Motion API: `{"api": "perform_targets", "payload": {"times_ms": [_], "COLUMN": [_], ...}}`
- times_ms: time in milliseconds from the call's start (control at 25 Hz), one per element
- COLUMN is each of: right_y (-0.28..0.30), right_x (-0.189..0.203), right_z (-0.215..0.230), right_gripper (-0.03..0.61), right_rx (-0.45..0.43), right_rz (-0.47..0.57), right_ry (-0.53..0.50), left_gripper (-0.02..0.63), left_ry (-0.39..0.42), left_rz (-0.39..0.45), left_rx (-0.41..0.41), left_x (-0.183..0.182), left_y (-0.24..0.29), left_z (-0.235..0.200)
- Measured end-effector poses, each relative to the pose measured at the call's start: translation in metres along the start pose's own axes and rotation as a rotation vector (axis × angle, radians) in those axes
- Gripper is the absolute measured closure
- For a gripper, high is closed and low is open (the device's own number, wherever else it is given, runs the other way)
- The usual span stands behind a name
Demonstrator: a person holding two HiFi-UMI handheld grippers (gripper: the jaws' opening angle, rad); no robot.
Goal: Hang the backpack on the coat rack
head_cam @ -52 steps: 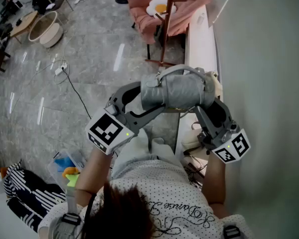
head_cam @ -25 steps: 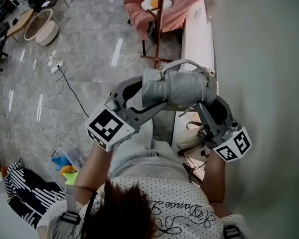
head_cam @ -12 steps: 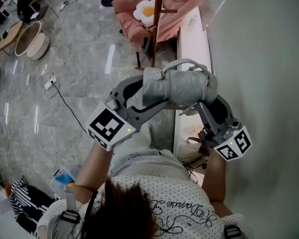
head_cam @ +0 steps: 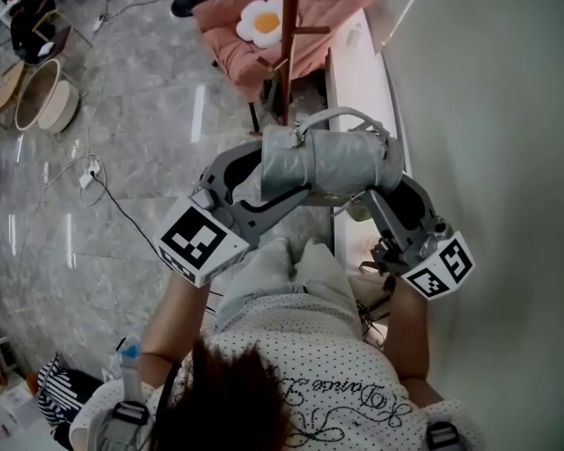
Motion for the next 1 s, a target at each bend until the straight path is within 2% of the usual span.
{"api": "perform_targets", "payload": {"times_ms": [160,440,720,1000], "right_y": [0.000,0.029,0.090,0.125], "right_x": [0.000,-0.015,-0.021,-0.027], "right_z": [0.002,0.007,0.076,0.126], "right_gripper": [0.414,0.416,0.416,0.416], "right_rx": [-0.005,-0.080,-0.195,-0.261], "right_rz": [-0.016,-0.043,-0.076,-0.094], "right_ry": [0.001,-0.010,0.008,0.015], "left_gripper": [0.324,0.324,0.324,0.324], "left_ry": [-0.015,-0.006,-0.041,-0.069], "left_rz": [-0.001,-0.012,-0.037,-0.064], "left_rx": [-0.006,-0.096,-0.220,-0.293], "left_x": [0.003,-0.010,-0.010,-0.009], "left_y": [0.001,-0.005,0.034,0.068], "left_z": [-0.001,-0.019,-0.083,-0.125]}}
Point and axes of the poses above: the fingertips, and each gripper's own axes: y forward along the fingers, z to its right, x out of its underside, the point moved 1 cm from there along -y, backward along the fingers, and after that the axes turned 13 degrees about x, right-handed, at the moved point
